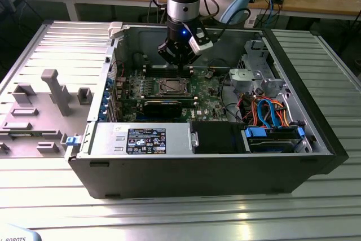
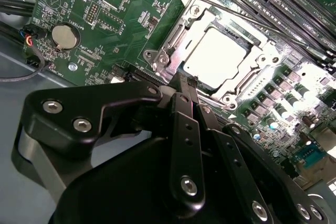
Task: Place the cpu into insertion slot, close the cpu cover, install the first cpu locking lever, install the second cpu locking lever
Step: 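Install the second cpu locking lever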
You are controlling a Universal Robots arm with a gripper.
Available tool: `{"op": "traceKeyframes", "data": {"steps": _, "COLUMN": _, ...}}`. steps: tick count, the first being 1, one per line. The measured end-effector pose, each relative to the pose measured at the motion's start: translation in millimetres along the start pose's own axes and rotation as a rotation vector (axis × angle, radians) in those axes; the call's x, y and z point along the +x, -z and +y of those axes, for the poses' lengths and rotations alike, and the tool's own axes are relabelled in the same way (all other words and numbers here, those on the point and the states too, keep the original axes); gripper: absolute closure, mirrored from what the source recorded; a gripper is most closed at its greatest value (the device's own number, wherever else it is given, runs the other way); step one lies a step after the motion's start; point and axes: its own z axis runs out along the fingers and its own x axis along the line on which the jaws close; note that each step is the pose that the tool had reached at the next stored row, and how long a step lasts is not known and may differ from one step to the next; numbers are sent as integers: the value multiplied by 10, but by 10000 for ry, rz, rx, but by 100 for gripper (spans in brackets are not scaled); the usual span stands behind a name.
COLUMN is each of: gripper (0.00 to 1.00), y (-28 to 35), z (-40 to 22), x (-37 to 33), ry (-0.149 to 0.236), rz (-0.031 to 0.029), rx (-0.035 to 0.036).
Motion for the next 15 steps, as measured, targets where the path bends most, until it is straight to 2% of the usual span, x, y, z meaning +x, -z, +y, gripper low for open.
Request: {"op": "traceKeyframes", "data": {"steps": 15, "gripper": 89, "y": 0, "z": -30, "x": 1, "ry": 0, "rz": 0, "rx": 1}}
